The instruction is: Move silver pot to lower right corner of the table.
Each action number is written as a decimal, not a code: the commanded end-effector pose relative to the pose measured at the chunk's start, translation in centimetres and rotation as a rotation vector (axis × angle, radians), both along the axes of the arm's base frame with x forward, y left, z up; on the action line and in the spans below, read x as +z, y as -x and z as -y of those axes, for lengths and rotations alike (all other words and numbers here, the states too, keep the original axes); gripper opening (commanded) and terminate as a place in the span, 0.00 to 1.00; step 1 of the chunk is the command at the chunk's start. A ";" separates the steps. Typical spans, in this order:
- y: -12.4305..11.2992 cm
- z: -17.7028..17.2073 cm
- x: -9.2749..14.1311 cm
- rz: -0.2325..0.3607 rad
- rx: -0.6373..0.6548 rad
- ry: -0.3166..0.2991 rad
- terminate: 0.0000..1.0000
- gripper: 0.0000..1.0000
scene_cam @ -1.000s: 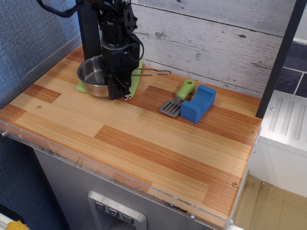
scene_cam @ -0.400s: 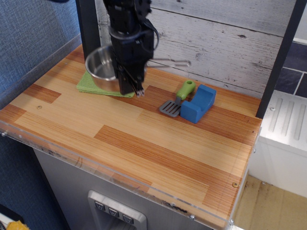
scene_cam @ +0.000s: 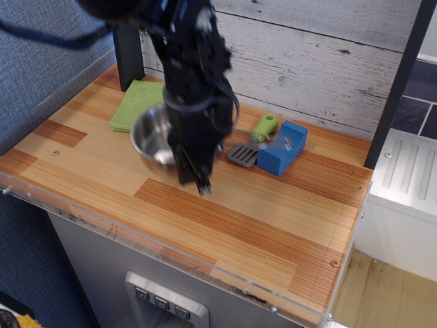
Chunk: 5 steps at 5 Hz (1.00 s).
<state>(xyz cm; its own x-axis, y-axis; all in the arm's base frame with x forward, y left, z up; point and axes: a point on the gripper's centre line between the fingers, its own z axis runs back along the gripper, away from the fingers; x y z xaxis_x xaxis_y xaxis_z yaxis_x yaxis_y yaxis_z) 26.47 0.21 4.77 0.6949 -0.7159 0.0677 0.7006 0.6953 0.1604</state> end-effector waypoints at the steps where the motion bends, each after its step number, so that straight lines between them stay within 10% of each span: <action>1: 1.1 7.5 -1.1 0.014 -0.176 0.017 0.00 0.00; 4: 1.0 9.0 -4.5 -0.035 -0.200 -0.024 0.00 0.00; 5: 0.9 8.5 -4.4 -0.049 -0.176 -0.033 0.00 1.00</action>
<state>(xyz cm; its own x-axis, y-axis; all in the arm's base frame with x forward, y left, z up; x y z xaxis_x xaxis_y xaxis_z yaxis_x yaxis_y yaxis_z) 25.93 -8.90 0.26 0.5562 -0.8308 0.0211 0.8204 0.5529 0.1460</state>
